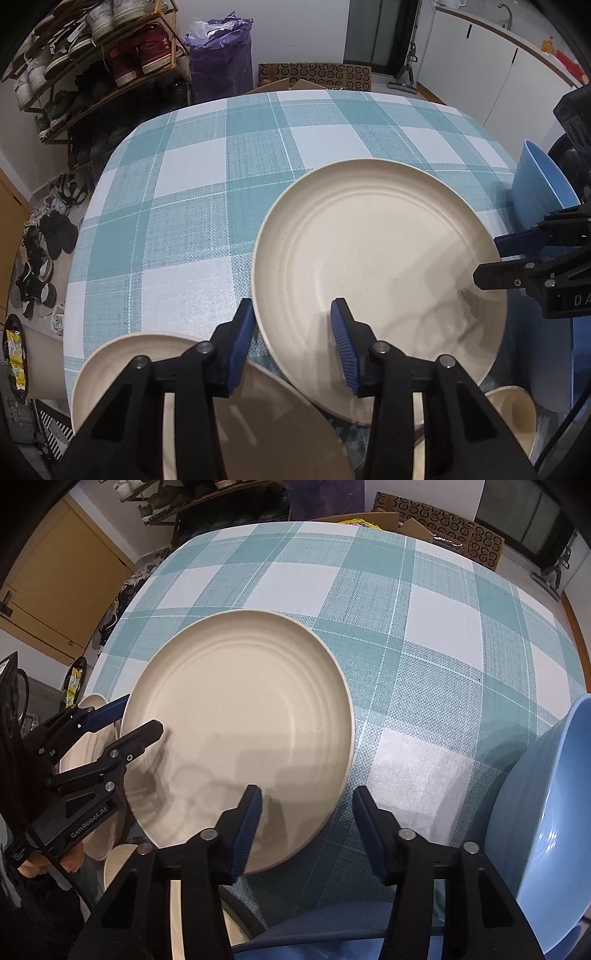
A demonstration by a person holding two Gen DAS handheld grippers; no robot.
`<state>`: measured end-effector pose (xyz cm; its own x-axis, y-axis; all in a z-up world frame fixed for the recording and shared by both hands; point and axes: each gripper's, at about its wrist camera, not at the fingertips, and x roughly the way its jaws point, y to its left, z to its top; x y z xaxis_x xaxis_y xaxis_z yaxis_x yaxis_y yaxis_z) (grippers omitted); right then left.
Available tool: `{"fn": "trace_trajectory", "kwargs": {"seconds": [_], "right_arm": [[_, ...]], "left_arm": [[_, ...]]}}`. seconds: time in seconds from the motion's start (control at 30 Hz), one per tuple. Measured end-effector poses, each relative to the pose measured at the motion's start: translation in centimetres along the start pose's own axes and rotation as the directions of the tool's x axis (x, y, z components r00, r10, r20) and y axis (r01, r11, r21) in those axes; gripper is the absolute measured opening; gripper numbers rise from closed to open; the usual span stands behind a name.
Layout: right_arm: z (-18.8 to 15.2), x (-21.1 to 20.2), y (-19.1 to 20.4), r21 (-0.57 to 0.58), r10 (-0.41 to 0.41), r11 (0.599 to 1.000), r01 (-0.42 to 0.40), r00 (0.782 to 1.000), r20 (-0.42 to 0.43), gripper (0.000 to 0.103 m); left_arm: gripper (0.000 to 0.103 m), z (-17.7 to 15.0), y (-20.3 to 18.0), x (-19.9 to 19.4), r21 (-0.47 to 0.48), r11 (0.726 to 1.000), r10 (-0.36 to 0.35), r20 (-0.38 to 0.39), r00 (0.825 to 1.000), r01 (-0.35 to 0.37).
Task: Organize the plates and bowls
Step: 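Close the left gripper on the plate rim while the right gripper closes on it too, then lift the cream plate with both grippers and carry it over another cream plate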
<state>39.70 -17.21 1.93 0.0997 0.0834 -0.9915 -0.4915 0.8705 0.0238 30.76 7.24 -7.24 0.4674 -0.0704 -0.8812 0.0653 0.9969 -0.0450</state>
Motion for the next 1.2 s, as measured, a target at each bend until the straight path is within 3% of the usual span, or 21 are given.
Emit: {"fn": "trace_trajectory", "kwargs": {"seconds": [0.33,0.4,0.57,1.2], "right_arm": [[0.1,0.4,0.0,-0.017,-0.053,0.998,0.053,0.999,-0.006,0.026],[0.0,0.3,-0.1,-0.017,-0.066,0.998,0.066,0.998,0.000,0.019],[-0.2,0.1,-0.3,-0.018,-0.090,0.996,0.090,0.996,0.021,0.013],[-0.9,-3.5,-0.4,-0.008,-0.090,0.996,0.092,0.989,0.117,0.011]], "left_arm": [[0.021,-0.1,0.2,0.3,0.014,0.999,0.042,-0.003,0.999,-0.042],[0.020,-0.2,0.3,0.2,0.011,0.999,0.044,0.000,0.999,-0.044],[0.016,-0.2,0.4,0.1,0.007,0.999,0.045,0.008,0.999,-0.045],[0.014,0.6,0.1,-3.4,-0.018,0.998,0.054,0.096,0.994,-0.052]]}}
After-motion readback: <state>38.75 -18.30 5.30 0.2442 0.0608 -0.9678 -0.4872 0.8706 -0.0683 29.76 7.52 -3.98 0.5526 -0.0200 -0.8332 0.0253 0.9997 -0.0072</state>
